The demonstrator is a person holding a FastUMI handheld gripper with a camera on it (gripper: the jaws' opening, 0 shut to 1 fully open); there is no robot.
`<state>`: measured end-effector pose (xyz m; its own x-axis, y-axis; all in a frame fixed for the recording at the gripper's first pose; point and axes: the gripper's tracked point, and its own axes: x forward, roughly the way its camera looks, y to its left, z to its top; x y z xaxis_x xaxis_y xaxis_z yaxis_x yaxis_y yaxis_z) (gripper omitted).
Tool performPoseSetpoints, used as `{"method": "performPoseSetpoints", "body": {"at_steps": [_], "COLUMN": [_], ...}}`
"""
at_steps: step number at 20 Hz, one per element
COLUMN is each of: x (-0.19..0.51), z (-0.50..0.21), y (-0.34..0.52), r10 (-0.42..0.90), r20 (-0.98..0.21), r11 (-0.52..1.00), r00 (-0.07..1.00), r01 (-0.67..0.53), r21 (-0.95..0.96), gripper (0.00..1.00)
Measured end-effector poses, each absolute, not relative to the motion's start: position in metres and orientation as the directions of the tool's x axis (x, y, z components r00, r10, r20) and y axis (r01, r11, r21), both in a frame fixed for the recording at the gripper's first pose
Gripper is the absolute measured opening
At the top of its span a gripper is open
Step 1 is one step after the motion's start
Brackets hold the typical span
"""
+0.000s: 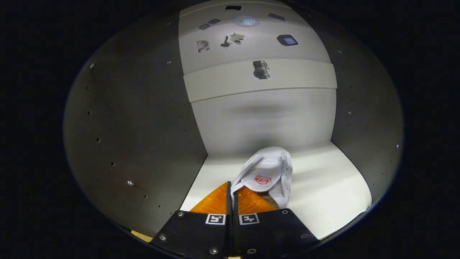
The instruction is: Open the shoe cabinet door, grab the shoes and put them into the shoe cabinet, then close the shoe cabinet door.
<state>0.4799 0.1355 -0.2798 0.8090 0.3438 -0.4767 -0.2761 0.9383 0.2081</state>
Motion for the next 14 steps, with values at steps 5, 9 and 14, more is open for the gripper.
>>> {"method": "performPoseSetpoints", "body": {"at_steps": [5, 9, 14], "x": [0.477, 0.456, 0.404], "z": [-0.281, -0.267, -0.241], "y": [0.131, 0.125, 0.12], "r10": [0.31, 0.304, 0.301], "r20": [-0.497, -0.508, -0.481], "r11": [0.95, 0.951, 0.952], "r00": [0.811, 0.806, 0.824], "r01": [-0.242, -0.229, -0.228], "r21": [0.198, 0.207, 0.205], "gripper": [0.05, 0.28, 0.36]}}
